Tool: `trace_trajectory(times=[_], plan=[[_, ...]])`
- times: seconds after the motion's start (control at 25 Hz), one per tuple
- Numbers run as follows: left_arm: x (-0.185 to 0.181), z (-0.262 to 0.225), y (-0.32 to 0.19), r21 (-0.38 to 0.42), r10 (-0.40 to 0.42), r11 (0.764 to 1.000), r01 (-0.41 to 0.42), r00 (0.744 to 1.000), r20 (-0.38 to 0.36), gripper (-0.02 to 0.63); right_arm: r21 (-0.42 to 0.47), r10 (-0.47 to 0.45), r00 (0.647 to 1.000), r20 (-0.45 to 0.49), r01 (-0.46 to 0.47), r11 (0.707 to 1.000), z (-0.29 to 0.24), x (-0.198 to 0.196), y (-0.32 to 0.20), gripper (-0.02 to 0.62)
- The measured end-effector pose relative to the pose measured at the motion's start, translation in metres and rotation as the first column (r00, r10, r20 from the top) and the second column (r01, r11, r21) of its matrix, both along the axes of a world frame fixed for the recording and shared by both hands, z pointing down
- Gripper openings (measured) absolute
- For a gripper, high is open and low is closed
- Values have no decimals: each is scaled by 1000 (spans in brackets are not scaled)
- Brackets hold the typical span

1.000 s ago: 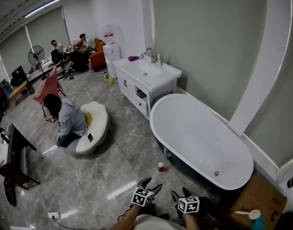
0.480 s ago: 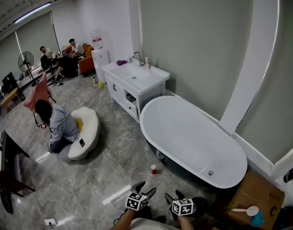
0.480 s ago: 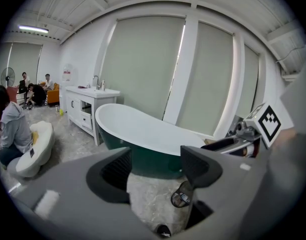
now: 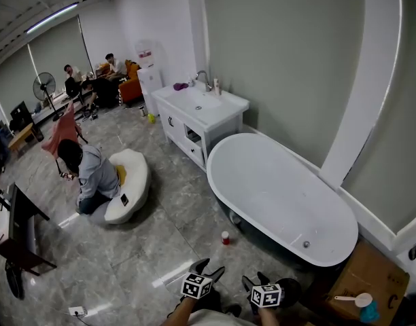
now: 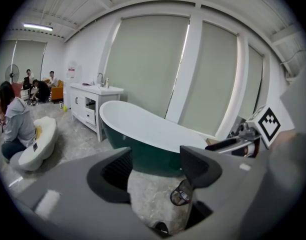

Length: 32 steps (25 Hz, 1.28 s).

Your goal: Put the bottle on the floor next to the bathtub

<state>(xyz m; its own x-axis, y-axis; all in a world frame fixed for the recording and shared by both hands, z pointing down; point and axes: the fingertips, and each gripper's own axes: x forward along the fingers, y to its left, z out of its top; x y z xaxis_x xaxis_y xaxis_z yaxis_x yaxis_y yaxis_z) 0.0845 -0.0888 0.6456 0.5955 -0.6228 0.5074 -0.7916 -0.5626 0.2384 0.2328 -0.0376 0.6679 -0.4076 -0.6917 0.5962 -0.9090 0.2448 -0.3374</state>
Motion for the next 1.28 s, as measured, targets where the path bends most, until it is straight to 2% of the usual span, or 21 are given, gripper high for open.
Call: trace_trajectory(times=[0.2, 0.4, 0.76, 0.84, 0.88, 0.92, 1.0, 1.04, 1.28], plan=[[0, -6, 3, 52, -11, 999, 9, 999, 35, 351, -3, -19, 1000, 8, 19, 1000, 0, -4, 2, 282], [4, 0, 19, 19, 29, 999, -29, 999, 33, 351, -4, -2, 1000, 15, 2, 1000, 1, -10, 4, 282], [7, -12, 12, 52, 22, 998, -22, 1000, 14, 350, 41, -5, 1000, 1, 5, 999, -5, -11, -4, 281], [6, -14, 13, 49, 11, 999, -9, 999, -30, 327, 34, -10, 1000, 3, 10, 999, -4, -10, -1, 281], [4, -15, 17, 44, 0, 999, 3, 998, -63, 254, 27, -20, 1000, 3, 20, 999, -3, -12, 4, 265], [2, -15, 20, 37, -14, 999, 18, 996, -88, 155, 23, -27, 1000, 0, 27, 999, -2, -13, 9, 176], [-2, -16, 20, 35, -29, 999, 33, 995, -98, 100, 27, -12, 1000, -12, 13, 1000, -1, -10, 11, 37], [-3, -18, 19, 39, -29, 999, 33, 995, -96, 61, 31, -1, 1000, -15, 2, 1000, -1, -9, 9, 2], [-7, -19, 20, 21, -30, 999, 33, 993, -112, 57, 16, -6, 1000, -12, 6, 1000, -2, -14, 10, 2]])
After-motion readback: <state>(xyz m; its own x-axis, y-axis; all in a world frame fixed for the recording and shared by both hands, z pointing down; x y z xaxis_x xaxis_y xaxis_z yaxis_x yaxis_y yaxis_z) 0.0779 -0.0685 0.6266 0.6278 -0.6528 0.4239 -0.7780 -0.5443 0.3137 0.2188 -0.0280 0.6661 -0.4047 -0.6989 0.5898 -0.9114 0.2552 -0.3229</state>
